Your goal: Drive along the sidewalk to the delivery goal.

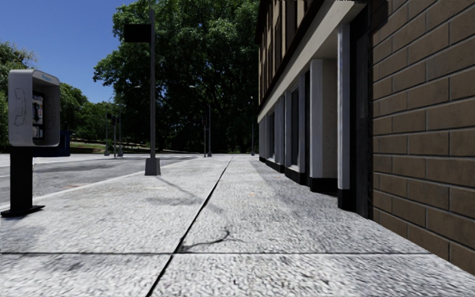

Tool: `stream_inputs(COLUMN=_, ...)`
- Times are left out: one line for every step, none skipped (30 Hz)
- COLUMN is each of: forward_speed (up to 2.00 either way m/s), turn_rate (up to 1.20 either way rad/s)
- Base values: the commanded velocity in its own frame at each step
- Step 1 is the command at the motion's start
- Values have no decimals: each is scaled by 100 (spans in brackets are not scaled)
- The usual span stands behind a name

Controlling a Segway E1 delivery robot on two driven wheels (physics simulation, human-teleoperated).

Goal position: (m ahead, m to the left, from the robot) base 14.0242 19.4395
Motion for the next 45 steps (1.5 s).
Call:
stream_inputs(forward_speed=200, turn_rate=0)
stream_inputs(forward_speed=200, turn_rate=0)
stream_inputs(forward_speed=200, turn_rate=0)
stream_inputs(forward_speed=200, turn_rate=0)
stream_inputs(forward_speed=200, turn_rate=0)
stream_inputs(forward_speed=200, turn_rate=0)
stream_inputs(forward_speed=200, turn_rate=0)
stream_inputs(forward_speed=200, turn_rate=0)
stream_inputs(forward_speed=200, turn_rate=0)
stream_inputs(forward_speed=200, turn_rate=0)
stream_inputs(forward_speed=200, turn_rate=0)
stream_inputs(forward_speed=200, turn_rate=0)
stream_inputs(forward_speed=200, turn_rate=0)
stream_inputs(forward_speed=200, turn_rate=0)
stream_inputs(forward_speed=200, turn_rate=0)
stream_inputs(forward_speed=200, turn_rate=0)
stream_inputs(forward_speed=200, turn_rate=0)
stream_inputs(forward_speed=200, turn_rate=0)
stream_inputs(forward_speed=200, turn_rate=0)
stream_inputs(forward_speed=200, turn_rate=0)
stream_inputs(forward_speed=200, turn_rate=0)
stream_inputs(forward_speed=200, turn_rate=0)
stream_inputs(forward_speed=200, turn_rate=0)
stream_inputs(forward_speed=200, turn_rate=0)
stream_inputs(forward_speed=200, turn_rate=0)
stream_inputs(forward_speed=200, turn_rate=0)
stream_inputs(forward_speed=200, turn_rate=0)
stream_inputs(forward_speed=200, turn_rate=0)
stream_inputs(forward_speed=200, turn_rate=0)
stream_inputs(forward_speed=200, turn_rate=0)
stream_inputs(forward_speed=200, turn_rate=0)
stream_inputs(forward_speed=200, turn_rate=0)
stream_inputs(forward_speed=200, turn_rate=0)
stream_inputs(forward_speed=200, turn_rate=0)
stream_inputs(forward_speed=200, turn_rate=0)
stream_inputs(forward_speed=200, turn_rate=0)
stream_inputs(forward_speed=200, turn_rate=0)
stream_inputs(forward_speed=200, turn_rate=0)
stream_inputs(forward_speed=200, turn_rate=0)
stream_inputs(forward_speed=200, turn_rate=0)
stream_inputs(forward_speed=200, turn_rate=0)
stream_inputs(forward_speed=200, turn_rate=0)
stream_inputs(forward_speed=200, turn_rate=0)
stream_inputs(forward_speed=200, turn_rate=0)
stream_inputs(forward_speed=200, turn_rate=0)
